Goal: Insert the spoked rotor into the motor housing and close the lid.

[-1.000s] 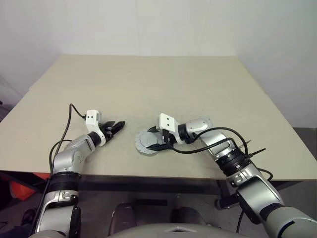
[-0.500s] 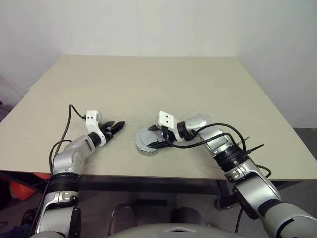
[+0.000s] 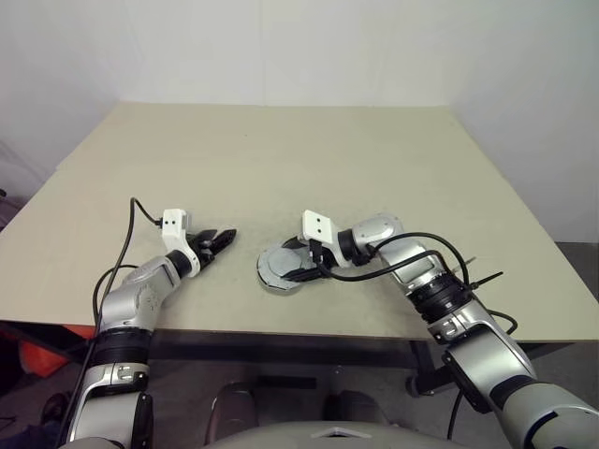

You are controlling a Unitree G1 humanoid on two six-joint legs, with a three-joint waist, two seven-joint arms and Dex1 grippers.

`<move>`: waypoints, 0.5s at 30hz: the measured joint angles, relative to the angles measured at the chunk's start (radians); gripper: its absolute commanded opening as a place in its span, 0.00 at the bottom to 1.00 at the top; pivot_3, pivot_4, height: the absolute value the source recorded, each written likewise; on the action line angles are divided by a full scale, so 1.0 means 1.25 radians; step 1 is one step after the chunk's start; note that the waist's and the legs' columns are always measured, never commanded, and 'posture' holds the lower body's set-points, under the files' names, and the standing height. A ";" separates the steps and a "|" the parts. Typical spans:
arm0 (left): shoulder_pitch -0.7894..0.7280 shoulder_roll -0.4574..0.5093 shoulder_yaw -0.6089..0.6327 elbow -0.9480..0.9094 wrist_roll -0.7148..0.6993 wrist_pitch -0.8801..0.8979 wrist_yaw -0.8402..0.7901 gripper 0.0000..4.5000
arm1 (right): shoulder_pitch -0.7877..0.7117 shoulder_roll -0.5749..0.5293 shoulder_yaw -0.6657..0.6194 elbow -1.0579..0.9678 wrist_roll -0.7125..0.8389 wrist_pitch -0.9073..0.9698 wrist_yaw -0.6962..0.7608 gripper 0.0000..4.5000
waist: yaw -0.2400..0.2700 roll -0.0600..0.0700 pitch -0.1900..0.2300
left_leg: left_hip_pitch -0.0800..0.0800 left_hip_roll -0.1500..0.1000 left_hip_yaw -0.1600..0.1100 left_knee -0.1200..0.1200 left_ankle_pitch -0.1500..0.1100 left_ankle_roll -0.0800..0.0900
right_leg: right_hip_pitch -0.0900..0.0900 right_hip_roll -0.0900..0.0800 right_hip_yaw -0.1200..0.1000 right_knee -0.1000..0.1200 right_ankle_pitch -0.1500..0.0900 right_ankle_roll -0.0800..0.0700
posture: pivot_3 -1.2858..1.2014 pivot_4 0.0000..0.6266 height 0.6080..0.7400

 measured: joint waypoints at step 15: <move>0.007 0.000 0.003 -0.007 -0.001 0.000 0.001 0.75 | 0.006 0.007 -0.001 -0.021 0.008 0.013 0.015 0.66 | -0.001 0.000 0.000 | 0.000 0.000 0.000 0.000 0.000 0.000 | 0.000 0.000 0.000 0.000 0.000 0.000 | 0.52 0.00 1.00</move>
